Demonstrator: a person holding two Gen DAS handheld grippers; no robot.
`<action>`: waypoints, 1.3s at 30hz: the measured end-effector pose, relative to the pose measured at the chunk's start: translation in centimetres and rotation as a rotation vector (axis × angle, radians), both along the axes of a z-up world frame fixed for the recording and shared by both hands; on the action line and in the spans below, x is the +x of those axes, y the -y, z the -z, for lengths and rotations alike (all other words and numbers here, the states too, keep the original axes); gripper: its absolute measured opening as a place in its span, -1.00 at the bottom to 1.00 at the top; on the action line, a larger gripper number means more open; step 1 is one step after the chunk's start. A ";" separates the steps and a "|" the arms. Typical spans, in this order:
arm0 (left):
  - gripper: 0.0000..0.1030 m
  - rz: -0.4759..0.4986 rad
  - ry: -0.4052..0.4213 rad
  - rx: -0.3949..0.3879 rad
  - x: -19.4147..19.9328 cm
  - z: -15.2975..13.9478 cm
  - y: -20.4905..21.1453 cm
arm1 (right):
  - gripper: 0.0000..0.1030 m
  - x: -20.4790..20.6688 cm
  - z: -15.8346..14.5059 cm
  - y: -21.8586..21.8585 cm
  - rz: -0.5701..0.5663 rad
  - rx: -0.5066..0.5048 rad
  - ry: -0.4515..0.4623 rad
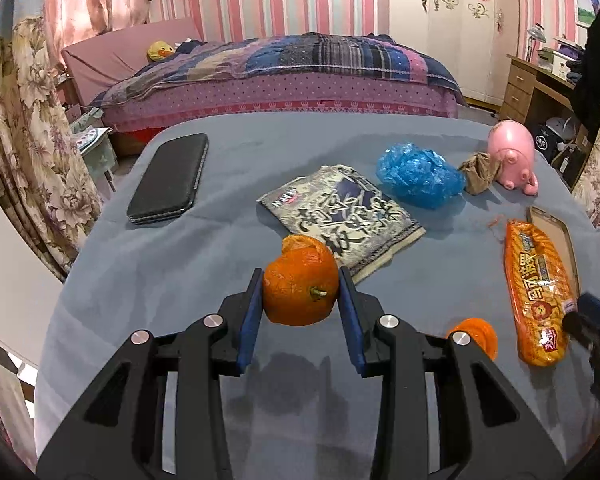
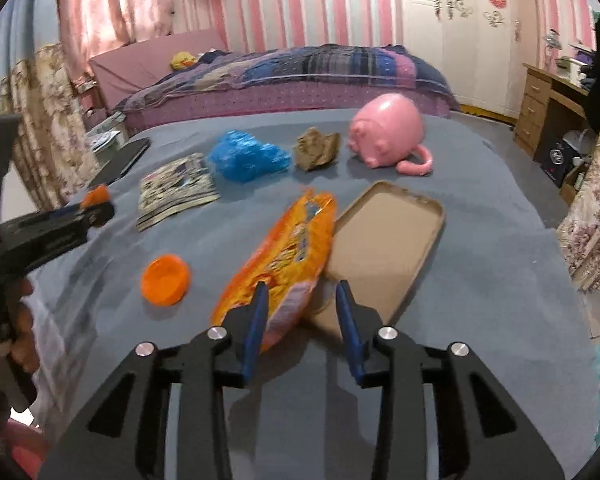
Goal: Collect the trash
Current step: 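Lift the snack wrapper with the right gripper while the left gripper holds the orange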
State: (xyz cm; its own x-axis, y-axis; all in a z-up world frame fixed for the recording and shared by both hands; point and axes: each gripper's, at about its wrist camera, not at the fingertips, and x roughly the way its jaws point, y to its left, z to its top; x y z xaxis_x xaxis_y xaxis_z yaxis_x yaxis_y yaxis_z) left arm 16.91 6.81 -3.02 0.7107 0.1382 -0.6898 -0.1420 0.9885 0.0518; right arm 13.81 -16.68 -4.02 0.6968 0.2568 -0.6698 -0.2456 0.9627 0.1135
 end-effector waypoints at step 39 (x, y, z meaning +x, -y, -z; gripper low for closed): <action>-0.32 -0.030 0.004 -0.037 -0.3 -0.6 -0.8 | -0.55 3.7 2.6 -5.4 -0.141 0.011 -0.074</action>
State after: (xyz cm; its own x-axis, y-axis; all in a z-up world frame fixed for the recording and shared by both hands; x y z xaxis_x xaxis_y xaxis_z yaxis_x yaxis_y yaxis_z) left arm 16.62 7.66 -2.43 0.7091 0.1341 -0.6923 -0.1717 0.9850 0.0149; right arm 17.49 -11.28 -6.59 0.6021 0.3558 -0.7148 -0.3685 0.9180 0.1465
